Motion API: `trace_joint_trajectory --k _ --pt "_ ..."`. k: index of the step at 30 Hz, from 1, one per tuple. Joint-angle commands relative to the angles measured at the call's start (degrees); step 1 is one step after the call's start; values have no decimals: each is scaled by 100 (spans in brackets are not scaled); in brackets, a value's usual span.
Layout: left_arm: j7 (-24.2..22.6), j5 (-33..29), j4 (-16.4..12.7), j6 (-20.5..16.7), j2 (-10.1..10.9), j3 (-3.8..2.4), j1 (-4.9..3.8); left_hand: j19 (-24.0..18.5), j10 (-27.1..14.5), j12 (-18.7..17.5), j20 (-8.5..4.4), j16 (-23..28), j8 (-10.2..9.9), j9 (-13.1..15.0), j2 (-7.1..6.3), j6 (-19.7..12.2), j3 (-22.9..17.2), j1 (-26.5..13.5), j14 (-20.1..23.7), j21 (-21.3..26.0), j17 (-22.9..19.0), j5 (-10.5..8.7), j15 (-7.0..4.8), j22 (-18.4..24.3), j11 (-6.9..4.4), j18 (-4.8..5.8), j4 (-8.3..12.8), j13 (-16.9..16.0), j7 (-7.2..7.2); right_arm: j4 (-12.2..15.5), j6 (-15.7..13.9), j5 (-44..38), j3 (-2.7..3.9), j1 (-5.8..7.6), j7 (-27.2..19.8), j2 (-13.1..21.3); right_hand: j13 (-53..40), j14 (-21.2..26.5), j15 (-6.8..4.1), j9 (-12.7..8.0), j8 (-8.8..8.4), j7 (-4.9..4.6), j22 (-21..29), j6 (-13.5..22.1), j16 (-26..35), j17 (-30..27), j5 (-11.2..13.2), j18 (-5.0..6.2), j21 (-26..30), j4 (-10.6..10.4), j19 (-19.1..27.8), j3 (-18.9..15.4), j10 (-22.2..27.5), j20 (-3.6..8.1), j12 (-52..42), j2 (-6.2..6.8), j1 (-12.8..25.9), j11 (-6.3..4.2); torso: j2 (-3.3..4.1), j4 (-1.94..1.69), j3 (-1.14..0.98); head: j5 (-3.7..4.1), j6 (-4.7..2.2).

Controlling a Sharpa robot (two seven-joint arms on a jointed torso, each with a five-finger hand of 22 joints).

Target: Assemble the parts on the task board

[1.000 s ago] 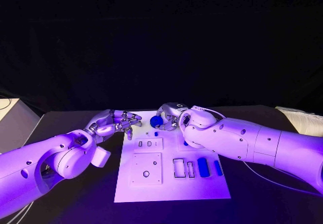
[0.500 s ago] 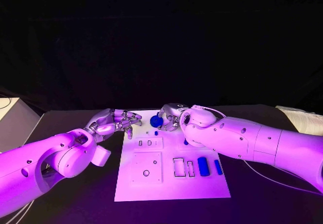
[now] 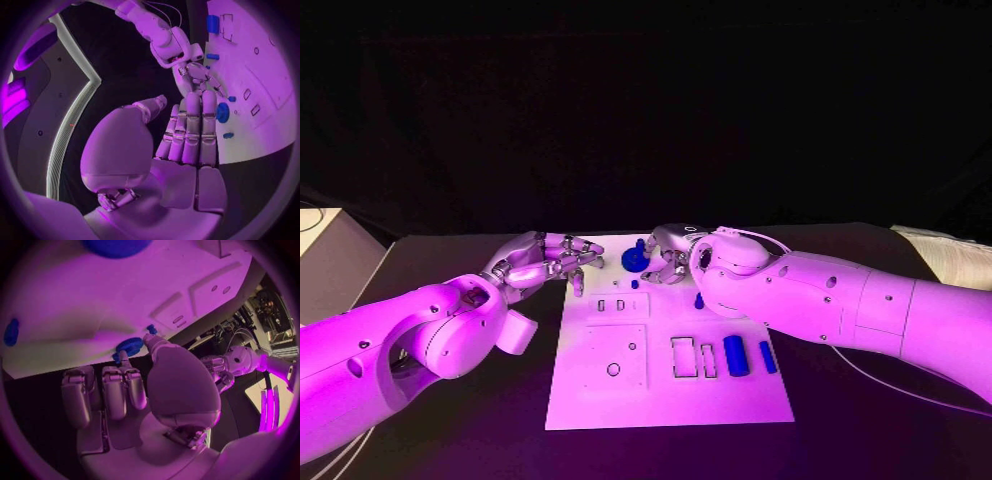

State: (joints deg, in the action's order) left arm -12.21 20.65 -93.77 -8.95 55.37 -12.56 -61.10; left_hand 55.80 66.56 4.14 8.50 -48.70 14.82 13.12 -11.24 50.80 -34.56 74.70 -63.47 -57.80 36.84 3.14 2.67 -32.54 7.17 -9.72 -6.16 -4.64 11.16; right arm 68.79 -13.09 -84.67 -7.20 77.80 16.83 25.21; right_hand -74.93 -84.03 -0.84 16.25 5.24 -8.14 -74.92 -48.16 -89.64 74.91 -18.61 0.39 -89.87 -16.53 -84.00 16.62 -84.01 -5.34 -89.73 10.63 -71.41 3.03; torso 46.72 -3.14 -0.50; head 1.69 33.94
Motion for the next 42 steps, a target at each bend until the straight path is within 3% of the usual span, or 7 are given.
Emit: trace_joint_trajectory --k 1,9,13,18,25,34,42 --pt "-29 23 11 44 -25 -4 -1 -46 -34 -16 -5 -27 -27 8 59 -35 -26 3 9 -39 9 -2 31 -7 10 -85 -20 -6 3 100 -50 -165 -10 -16 35 67 -1507 -597 18 -9 22 -9 -1508 -24 -36 1509 12 -39 -13 6 -600 -21 -599 13 -27 -20 51 57 1 8 0 1 6" --pt "-44 24 28 37 -28 -4 -1 -46 -34 -16 -5 -27 -27 8 59 -35 -26 3 9 -39 9 -2 31 -7 10 -85 -20 -6 3 487 -1006 -40 -1 -9 -241 420 -1507 -597 40 -23 25 -33 -1508 -63 -36 1509 -72 -39 -13 44 -600 28 -599 -11 -27 -6 -34 82 -13 15 -1 9 -12" --pt "-61 22 43 28 -19 -4 0 -50 -38 -18 -5 -26 -29 8 59 -39 -28 7 11 -43 10 -2 31 -9 10 -85 -15 -6 3 827 -1637 484 23 6 -759 745 -1484 -597 80 -49 27 -80 -1508 -129 -36 1509 -82 -39 -13 108 -600 156 -576 -49 -8 12 -229 125 -17 34 -10 3 -36" --pt "-75 9 91 17 -11 -4 1 -50 -38 -18 -5 -26 -29 8 59 -39 -28 7 11 -43 10 -2 31 -9 10 -85 -15 -6 3 1123 -2033 1452 54 58 -1508 1198 -1426 -597 115 -62 72 -130 -1508 -267 -36 1509 101 -39 -13 209 -600 267 -519 -84 39 69 -437 168 -52 89 -31 3 -51" --pt "-93 -16 150 18 -31 -3 23 -55 -40 -18 -4 -22 -30 9 56 -41 -29 11 17 -44 9 -2 32 -10 11 -85 -11 -6 3 1261 -1841 2048 67 92 -2155 1763 -1362 -597 145 -83 152 -158 -1508 -435 -36 1509 384 -39 -13 406 -600 358 -454 -119 94 188 -719 197 -119 170 -57 -28 -59" --pt "-94 -20 141 64 -41 -3 101 -109 281 183 -25 2 12 41 65 25 -14 46 43 -70 8 -3 -13 -22 -62 -92 43 -115 -32 1001 -1562 1690 61 56 -2474 2127 -1071 -597 123 -110 250 -120 -1508 -555 -36 1509 619 -39 -13 628 -600 394 -156 -108 350 310 -1086 162 -169 281 -113 3 -61" --pt "-90 -17 151 73 -50 -3 118 -112 266 180 -29 3 11 42 53 22 -6 44 43 -73 9 -3 -15 -23 -61 -91 48 -119 -34 752 -1287 1323 57 12 -2114 2180 -1054 -597 132 -148 221 -133 -1508 -465 -36 1509 506 -39 -13 648 -600 374 -140 -106 366 368 -1117 169 -171 302 -131 -7 -41"
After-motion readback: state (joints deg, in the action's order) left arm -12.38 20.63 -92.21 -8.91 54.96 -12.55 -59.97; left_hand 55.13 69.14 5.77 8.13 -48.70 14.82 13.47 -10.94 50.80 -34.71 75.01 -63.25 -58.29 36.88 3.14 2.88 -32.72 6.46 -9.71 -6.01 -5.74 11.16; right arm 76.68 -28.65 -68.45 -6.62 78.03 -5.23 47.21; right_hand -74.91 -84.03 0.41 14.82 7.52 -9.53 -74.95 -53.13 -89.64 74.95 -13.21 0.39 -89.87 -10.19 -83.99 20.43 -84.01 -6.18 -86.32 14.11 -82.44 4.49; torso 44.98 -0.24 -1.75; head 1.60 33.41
